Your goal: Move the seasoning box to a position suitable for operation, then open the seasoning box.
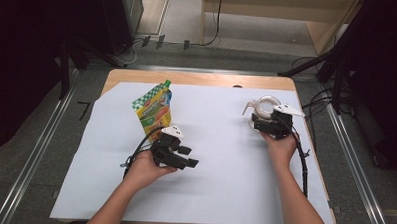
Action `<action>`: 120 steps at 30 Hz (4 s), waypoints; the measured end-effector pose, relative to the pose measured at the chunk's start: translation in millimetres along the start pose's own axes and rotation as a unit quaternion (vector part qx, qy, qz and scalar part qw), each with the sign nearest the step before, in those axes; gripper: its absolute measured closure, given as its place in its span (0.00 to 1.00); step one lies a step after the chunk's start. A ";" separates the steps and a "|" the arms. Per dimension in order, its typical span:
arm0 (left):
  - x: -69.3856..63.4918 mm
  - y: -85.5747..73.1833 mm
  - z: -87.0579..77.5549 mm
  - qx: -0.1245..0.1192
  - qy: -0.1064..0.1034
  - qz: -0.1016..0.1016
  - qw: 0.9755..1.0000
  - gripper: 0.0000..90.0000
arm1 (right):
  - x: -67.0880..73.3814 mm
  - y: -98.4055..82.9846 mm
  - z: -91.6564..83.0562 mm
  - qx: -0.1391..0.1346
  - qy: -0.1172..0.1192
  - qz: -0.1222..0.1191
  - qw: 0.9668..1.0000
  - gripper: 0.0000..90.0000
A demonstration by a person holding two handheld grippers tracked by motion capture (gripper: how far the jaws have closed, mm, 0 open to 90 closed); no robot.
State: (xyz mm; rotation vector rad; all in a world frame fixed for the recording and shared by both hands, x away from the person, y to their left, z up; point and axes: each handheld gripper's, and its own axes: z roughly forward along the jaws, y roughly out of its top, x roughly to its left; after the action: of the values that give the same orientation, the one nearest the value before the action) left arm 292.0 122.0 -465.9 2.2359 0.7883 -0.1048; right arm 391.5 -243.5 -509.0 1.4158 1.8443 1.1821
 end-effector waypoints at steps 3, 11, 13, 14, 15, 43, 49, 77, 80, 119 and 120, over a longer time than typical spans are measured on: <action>0.5 -0.2 -0.4 0.002 0.003 -0.001 1.000 0.47 | -1.3 1.2 -2.9 0.004 0.007 0.008 1.000 0.13; 0.6 -0.2 -0.9 -0.001 0.004 0.000 1.000 0.47 | 5.6 3.9 -24.5 -0.002 0.028 -0.015 1.000 0.13; 0.5 -0.1 -0.9 0.000 0.005 0.000 1.000 0.47 | 8.8 4.2 -30.3 -0.002 0.039 -0.016 0.999 0.13; 0.2 -0.2 -0.6 -0.003 0.004 -0.002 1.000 0.47 | 10.3 4.2 -32.5 -0.001 0.044 -0.016 0.999 0.13; -0.2 0.0 -0.8 -0.002 0.004 -0.002 1.000 0.47 | 12.9 3.9 -36.6 -0.001 0.050 -0.018 0.999 0.13; 3.4 1.0 -11.2 -0.019 0.006 -0.002 1.000 0.48 | 97.9 -8.5 -76.1 0.019 0.184 -0.081 0.979 0.13; 4.7 -1.1 -14.9 -0.020 0.011 -0.003 1.000 0.48 | 116.0 -15.5 -68.7 0.034 0.206 -0.095 0.973 0.13; 3.8 -0.8 -16.1 -0.027 0.004 0.007 1.000 0.54 | 141.2 -42.4 -58.4 0.104 0.244 -0.116 0.957 0.03; 4.9 -0.5 -16.6 -0.030 0.002 0.003 1.000 0.53 | 141.0 -41.0 -66.7 0.102 0.231 -0.131 0.959 0.03; -1.2 11.6 7.1 -0.008 0.010 0.027 1.000 1.00 | 121.5 -37.2 -120.3 0.103 0.306 -0.105 0.941 1.00; -2.2 11.5 7.4 -0.008 0.012 0.030 0.999 1.00 | 122.4 -36.8 -120.3 0.105 0.307 -0.106 0.940 1.00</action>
State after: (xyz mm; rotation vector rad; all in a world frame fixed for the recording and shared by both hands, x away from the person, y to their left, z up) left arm 297.9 109.8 -463.2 2.2476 0.7305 -0.0438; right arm 237.1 -169.0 -471.4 0.9662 2.5385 1.4556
